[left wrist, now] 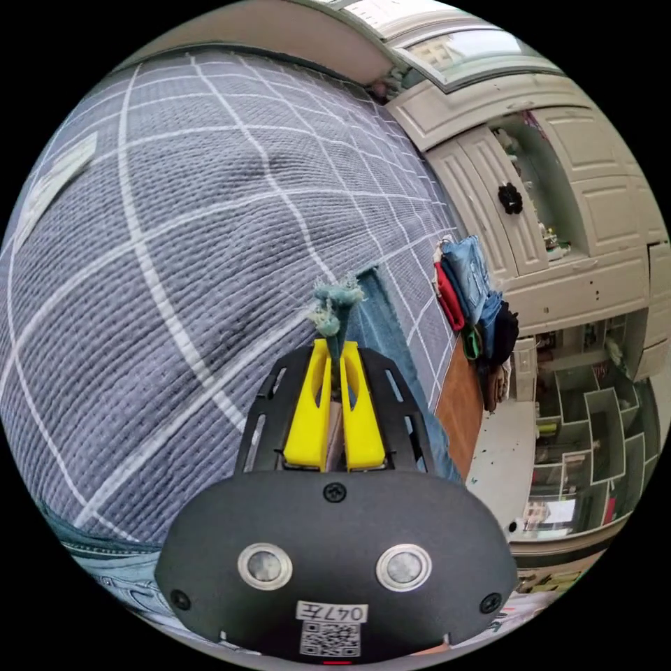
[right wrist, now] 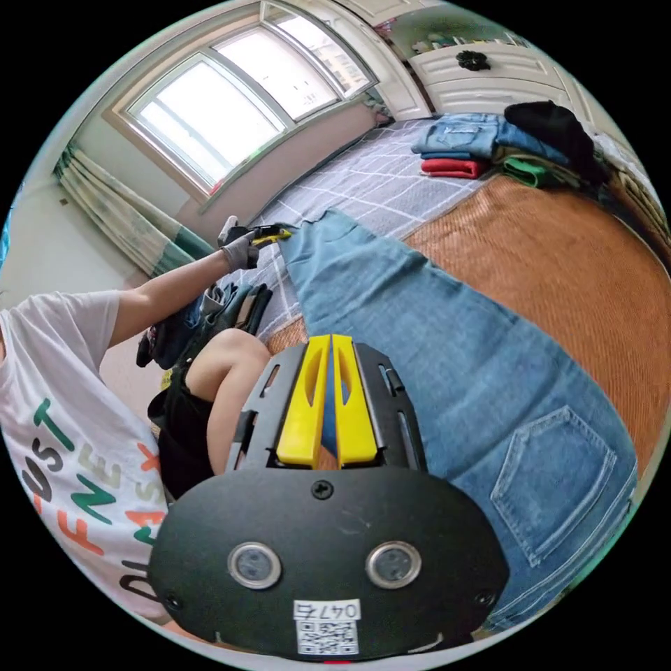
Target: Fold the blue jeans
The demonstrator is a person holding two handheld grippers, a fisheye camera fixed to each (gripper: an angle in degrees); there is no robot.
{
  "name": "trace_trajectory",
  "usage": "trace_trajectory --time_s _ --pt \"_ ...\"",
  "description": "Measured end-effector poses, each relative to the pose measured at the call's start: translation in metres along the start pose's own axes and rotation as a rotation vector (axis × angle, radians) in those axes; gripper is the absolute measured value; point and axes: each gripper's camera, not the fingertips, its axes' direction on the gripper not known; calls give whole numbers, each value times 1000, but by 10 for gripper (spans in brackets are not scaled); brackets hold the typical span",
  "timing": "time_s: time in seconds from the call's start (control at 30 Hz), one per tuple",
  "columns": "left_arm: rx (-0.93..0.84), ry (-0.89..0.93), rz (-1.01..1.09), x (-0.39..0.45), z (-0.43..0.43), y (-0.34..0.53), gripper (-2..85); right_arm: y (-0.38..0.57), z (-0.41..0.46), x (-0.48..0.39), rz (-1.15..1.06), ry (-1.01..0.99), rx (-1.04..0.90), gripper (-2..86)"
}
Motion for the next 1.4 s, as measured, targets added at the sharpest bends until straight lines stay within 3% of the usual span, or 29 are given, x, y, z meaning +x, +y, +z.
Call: trace_trajectory --time_s 0.17,0.37,0.47,0.57,0.7,0.73,0.93,1.1,1.2,1.3,1.4 --pt "101 25 199 90 -84 -16 -9 -109 86 -10 -151 75 -81 -11" --pt "109 -11 260 137 -167 -38 -9 -196 184 64 22 101 -233 -9" --pt "96 -100 208 127 -192 -58 -9 -210 179 82 129 -2 -151 -12" --pt "102 -78 101 113 -215 -69 -9 -214 163 65 82 -31 -36 -12" --pt "104 -69 115 144 -245 -78 -9 -224 206 63 86 -59 -164 -11" --pt "110 -55 137 164 -259 -80 -9 -225 228 67 108 -59 -239 -9" --pt "141 -13 446 332 -353 -70 -9 -199 211 20 35 -145 -114 -12" --pt "69 38 715 494 -388 -23 -9 -161 258 -10 -4 -165 -245 -13" --pt "2 45 967 613 -385 44 -9 -142 211 12 117 -279 -51 -13" --pt "-147 -49 1209 724 -348 137 -9 -100 139 41 220 -185 119 -13" --pt "-357 -322 1343 799 -279 222 -8 -51 85 77 342 -86 186 -13"
